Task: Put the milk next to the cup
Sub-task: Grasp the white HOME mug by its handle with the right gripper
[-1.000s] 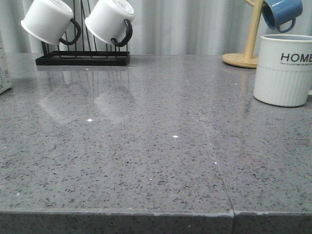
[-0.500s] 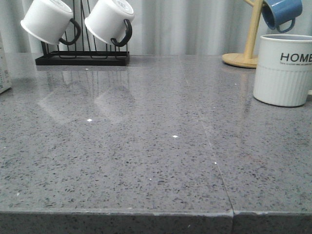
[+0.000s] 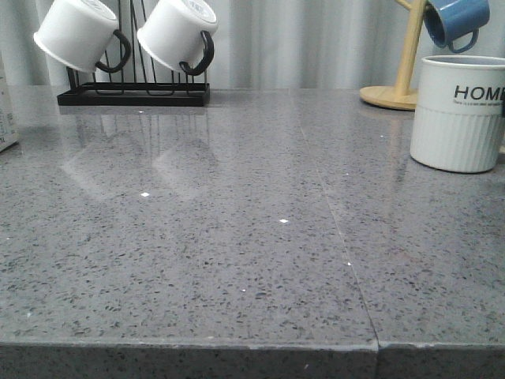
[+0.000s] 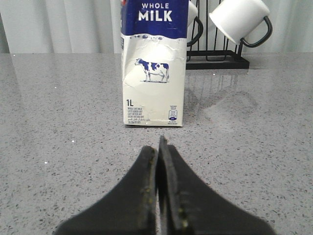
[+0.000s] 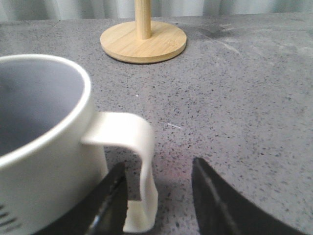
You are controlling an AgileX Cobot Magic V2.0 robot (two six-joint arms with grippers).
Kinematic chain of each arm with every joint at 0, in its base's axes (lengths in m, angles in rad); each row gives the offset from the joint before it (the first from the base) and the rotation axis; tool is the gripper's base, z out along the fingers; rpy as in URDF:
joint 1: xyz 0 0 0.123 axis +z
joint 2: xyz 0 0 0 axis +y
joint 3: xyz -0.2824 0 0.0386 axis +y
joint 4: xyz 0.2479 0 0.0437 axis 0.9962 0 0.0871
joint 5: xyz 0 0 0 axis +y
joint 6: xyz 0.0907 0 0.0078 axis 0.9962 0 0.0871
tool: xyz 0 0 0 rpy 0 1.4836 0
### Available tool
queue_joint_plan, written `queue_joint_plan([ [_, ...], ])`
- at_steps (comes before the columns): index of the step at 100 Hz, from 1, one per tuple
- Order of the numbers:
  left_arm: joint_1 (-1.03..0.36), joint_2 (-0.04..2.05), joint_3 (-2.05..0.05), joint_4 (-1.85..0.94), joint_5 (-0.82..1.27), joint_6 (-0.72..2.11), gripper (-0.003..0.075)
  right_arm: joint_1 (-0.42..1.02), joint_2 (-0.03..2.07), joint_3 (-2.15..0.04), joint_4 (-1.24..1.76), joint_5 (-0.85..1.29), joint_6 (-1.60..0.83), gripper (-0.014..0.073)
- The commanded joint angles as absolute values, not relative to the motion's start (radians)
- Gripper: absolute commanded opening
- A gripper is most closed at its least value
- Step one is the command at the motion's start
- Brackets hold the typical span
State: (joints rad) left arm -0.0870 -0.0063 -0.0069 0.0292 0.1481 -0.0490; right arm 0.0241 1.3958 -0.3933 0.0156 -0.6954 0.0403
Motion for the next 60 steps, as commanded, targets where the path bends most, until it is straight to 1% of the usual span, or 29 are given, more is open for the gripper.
queue_joint_plan([
  [1,-0.086,-0.035,0.054,0.029,0.072,-0.059,-0.002,0.021,1.409,-0.435,0.015,-0.791,0.037,0.0242],
  [3,-0.086,-0.035,0.054,0.029,0.072,-0.059,-0.002,0.021,1.413,-0.435,0.015,-0.795,0.037,0.0192],
  [4,-0.086,-0.035,0.054,0.029,0.072,-0.059,-0.002,0.021,1.414,-0.435,0.015,-0.796,0.037,0.0192],
  [9,-0.086,-0.035,0.054,0.029,0.072,-0.059,-0.002,0.021,1.421,-0.435,0.015,-0.794,0.037,0.0077],
  [11,-0.086,-0.035,0.054,0.029,0.072,-0.059,-0.002,0.021,1.422,-0.435,0.015,-0.794,0.037,0.0048],
  [14,-0.086,-0.035,0.054,0.029,0.072,-0.059,-0.002,0.021,1.422,-0.435,0.015,-0.789,0.037,-0.0018],
  [18,-0.086,-0.035,0.054,0.029,0.072,-0.059,-0.002,0.021,1.422,-0.435,0.015,-0.789,0.037,-0.0075],
  [21,-0.086,-0.035,0.054,0.029,0.072,-0.059,-0.002,0.021,1.422,-0.435,0.015,-0.789,0.038,-0.0062],
  [39,-0.086,-0.035,0.054,0.029,0.072,-0.059,-0.002,0.042,1.412,-0.435,-0.013,-0.794,0.064,-0.0067],
  [60,-0.086,-0.035,0.054,0.029,0.072,-0.059,-0.002,0.193,1.41,-0.507,-0.039,-0.769,0.064,-0.0065],
])
